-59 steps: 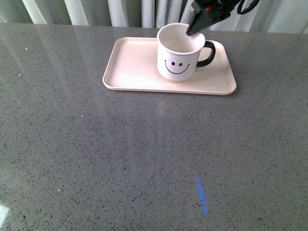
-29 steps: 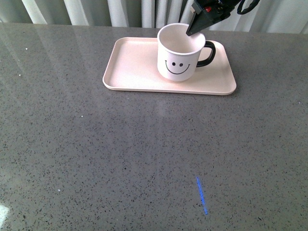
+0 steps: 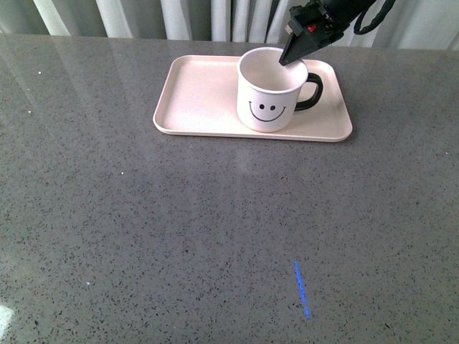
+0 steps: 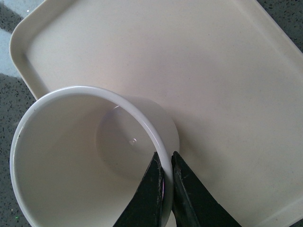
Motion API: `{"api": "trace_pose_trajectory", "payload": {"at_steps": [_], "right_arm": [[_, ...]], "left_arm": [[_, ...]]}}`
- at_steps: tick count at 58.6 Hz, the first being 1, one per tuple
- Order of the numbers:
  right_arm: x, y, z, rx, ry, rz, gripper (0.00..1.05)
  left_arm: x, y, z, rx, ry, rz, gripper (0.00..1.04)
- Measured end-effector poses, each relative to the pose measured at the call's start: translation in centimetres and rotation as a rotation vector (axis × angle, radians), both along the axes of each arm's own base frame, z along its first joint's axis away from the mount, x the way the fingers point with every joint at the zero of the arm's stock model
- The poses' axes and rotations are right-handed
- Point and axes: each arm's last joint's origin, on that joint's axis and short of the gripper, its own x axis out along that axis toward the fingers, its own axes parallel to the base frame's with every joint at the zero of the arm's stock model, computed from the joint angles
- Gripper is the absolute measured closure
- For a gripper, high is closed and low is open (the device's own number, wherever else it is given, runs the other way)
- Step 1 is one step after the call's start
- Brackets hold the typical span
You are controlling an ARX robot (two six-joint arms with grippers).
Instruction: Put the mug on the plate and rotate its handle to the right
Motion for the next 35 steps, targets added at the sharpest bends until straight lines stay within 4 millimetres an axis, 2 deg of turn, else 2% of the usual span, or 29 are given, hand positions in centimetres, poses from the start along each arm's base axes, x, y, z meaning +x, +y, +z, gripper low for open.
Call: {"api": "trace_pose_trajectory", "payload": {"at_steps": [13,21,29,35], "right_arm": [[0.03,-0.05,-0.06,-0.018,-0.005,-0.005,1.03],[0.04,-0.09,-0.06,-0.027,-0.007,-0.007,0.81],[0.07,-0.11,0.05,-0.025,-0.01,-0.008,0.64],[0.09,-0.15,0.11,0.004,-0.008,-0.006,0.44]], "left_arm": [[0.0,0.0,0.0,0.0,0.0,0.0,0.09],[0.0,0.0,0.0,0.0,0.0,0.0,0.09],[0.0,0.0,0.0,0.0,0.0,0.0,0.09],[0.0,0.0,0.0,0.0,0.0,0.0,0.09]]}}
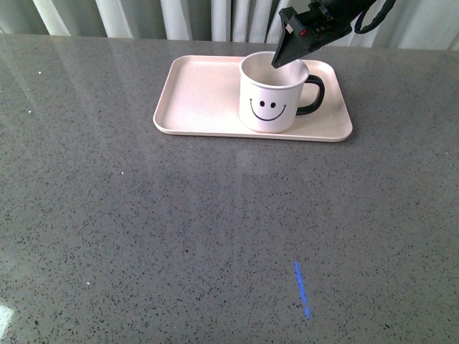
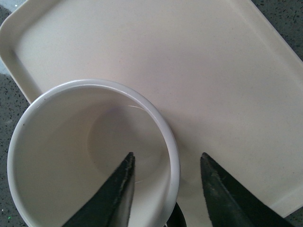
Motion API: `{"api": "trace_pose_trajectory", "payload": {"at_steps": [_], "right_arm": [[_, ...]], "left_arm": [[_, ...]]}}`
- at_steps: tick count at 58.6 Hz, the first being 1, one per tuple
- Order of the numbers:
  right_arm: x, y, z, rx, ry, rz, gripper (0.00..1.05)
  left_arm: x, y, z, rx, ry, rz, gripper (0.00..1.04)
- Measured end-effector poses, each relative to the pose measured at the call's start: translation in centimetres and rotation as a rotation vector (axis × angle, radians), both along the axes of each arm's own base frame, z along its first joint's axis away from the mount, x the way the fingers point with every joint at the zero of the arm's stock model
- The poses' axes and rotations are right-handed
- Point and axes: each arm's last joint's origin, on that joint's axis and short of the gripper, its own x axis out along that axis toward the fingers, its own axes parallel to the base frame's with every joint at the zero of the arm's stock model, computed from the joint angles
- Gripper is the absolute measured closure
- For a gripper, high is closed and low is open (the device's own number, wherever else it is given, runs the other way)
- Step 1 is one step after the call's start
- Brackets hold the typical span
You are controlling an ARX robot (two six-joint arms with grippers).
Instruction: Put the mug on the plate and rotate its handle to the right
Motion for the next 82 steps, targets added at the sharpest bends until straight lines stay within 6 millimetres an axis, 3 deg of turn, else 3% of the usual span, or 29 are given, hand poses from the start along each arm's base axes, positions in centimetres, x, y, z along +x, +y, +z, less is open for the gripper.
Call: {"api": "trace_pose_trajectory", "payload": {"at_steps": [8,15,34,45,49,51,55,59,65,78,82], "right_arm": [[0.0,-0.3,0.4,0.046,-0.014,-0.006,0.22],[-0.5,-0.7,1.4,0.074,-0.038,-0.008,0.08],[-3.5,-1.3,7.5,0.166,-0.205,0.02,0.09],[-3.5,-1.3,6.9,0.163,-0.187,0.009,0.09],[-3.6,-1.2,5.7,0.035,-0.386,-0.255,0.2],[-5.0,-1.6,5.0,0.04,-0.519,-0.449,0.29],[-7.3,-2.0,4.5,0.115,-0.69,-0.61,0.4],[-9.9,-2.5,4.7,0.234,-0.862,-0.661,0.5],[-14.0,-3.1,5.1,0.33,-0.981,-0.686,0.66],[-21.0,-3.8,1.9,0.342,-0.936,-0.7,1.03],[-22.7,-4.2,1.2,0.348,-0.916,-0.683,1.03]], "left_arm": [[0.0,0.0,0.0,0.0,0.0,0.0,0.09],[0.0,0.0,0.0,0.0,0.0,0.0,0.09],[0.0,0.0,0.0,0.0,0.0,0.0,0.09],[0.0,0.0,0.0,0.0,0.0,0.0,0.09],[0.0,0.0,0.0,0.0,0.0,-0.001,0.09],[0.0,0.0,0.0,0.0,0.0,0.0,0.09],[0.0,0.0,0.0,0.0,0.0,0.0,0.09],[0.0,0.0,0.0,0.0,0.0,0.0,0.09],[0.0,0.0,0.0,0.0,0.0,0.0,0.09],[0.0,0.0,0.0,0.0,0.0,0.0,0.09],[0.0,0.0,0.0,0.0,0.0,0.0,0.09]]}}
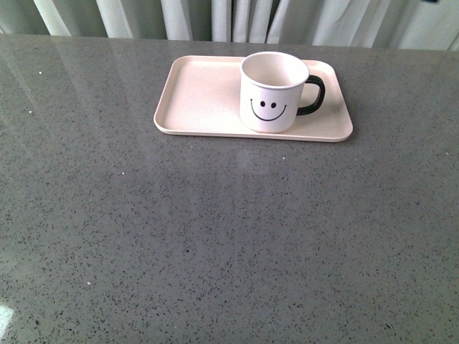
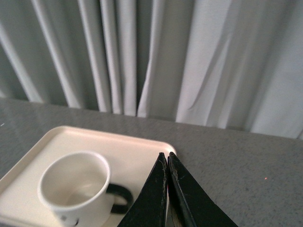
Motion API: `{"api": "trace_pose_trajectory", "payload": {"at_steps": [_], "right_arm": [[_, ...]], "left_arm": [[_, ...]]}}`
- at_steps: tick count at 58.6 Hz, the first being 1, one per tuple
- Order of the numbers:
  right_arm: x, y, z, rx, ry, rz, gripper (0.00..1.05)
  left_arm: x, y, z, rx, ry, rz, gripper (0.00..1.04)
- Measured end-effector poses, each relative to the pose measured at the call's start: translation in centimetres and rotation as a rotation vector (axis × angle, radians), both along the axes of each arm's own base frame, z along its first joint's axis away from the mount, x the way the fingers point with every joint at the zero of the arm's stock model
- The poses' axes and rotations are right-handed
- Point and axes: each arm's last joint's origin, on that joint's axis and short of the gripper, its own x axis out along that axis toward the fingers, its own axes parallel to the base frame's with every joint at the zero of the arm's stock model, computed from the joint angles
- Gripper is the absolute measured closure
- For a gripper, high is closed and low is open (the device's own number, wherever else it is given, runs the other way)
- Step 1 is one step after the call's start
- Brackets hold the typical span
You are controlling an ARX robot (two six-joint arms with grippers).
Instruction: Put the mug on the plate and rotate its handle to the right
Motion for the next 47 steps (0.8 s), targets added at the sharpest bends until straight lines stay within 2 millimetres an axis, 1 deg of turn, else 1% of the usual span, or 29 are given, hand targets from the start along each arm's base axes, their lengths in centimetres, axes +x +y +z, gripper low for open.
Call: {"api": "trace_pose_trajectory", "payload": {"at_steps": [7,16,31,35,41,47], "right_arm": [[-2.7,-0.8,-0.2,0.001,-0.009,-0.023,1.03],[-6.2,-0.9,-1.0,0.001,-0.003,-0.026,1.03],[-10.1,-0.9,-1.6,0.001,-0.005,-0.027,1.03],[-10.9,-0.9,-2.1,0.001,-0.019,-0.026,1.03],[-12.1,-0.9,-2.9,0.001,0.008,-0.025,1.03],[-13.3,-0.9,-2.7,0.001,0.0,-0.025,1.03]], "left_arm": [[0.0,0.0,0.0,0.0,0.0,0.0,0.09],[0.0,0.0,0.0,0.0,0.0,0.0,0.09],[0.0,0.0,0.0,0.0,0.0,0.0,0.09],[0.0,0.0,0.0,0.0,0.0,0.0,0.09],[0.0,0.0,0.0,0.0,0.0,0.0,0.09],[0.0,0.0,0.0,0.0,0.0,0.0,0.09]]}}
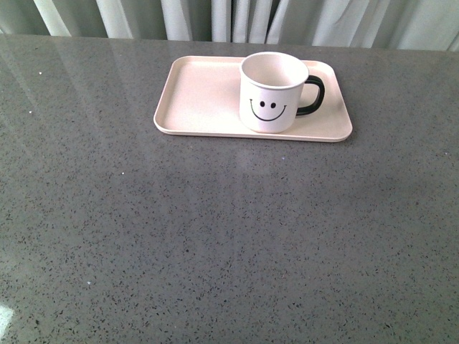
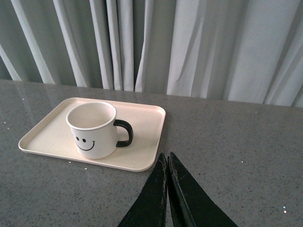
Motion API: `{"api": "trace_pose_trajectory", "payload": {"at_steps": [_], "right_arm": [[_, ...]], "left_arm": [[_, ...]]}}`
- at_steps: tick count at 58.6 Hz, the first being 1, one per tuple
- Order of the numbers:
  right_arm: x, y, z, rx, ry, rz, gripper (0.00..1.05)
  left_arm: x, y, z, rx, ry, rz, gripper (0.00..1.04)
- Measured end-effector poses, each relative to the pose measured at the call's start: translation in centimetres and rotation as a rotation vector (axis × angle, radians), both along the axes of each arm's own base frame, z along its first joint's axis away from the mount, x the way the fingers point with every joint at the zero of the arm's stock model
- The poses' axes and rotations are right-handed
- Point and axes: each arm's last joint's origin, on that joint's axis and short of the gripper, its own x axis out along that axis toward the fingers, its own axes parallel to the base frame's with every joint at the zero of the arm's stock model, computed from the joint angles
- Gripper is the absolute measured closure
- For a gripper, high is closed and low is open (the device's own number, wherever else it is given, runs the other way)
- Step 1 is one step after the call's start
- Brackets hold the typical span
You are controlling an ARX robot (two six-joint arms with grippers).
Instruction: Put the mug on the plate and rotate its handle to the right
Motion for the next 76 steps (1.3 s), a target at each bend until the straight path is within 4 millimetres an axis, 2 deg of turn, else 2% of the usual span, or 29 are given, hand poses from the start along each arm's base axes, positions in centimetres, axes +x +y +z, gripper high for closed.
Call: {"api": "trace_pose_trajectory", "payload": {"at_steps": [20,76], "right_arm": [[-2.9,0.0,0.4,0.0,-0.011,0.0,1.03],[-6.1,0.0,1.1,0.0,-0.035,0.0,1.03]], "left_arm": [[0.0,0.0,0.0,0.0,0.0,0.0,0.09],[0.0,0.0,0.0,0.0,0.0,0.0,0.09]]}}
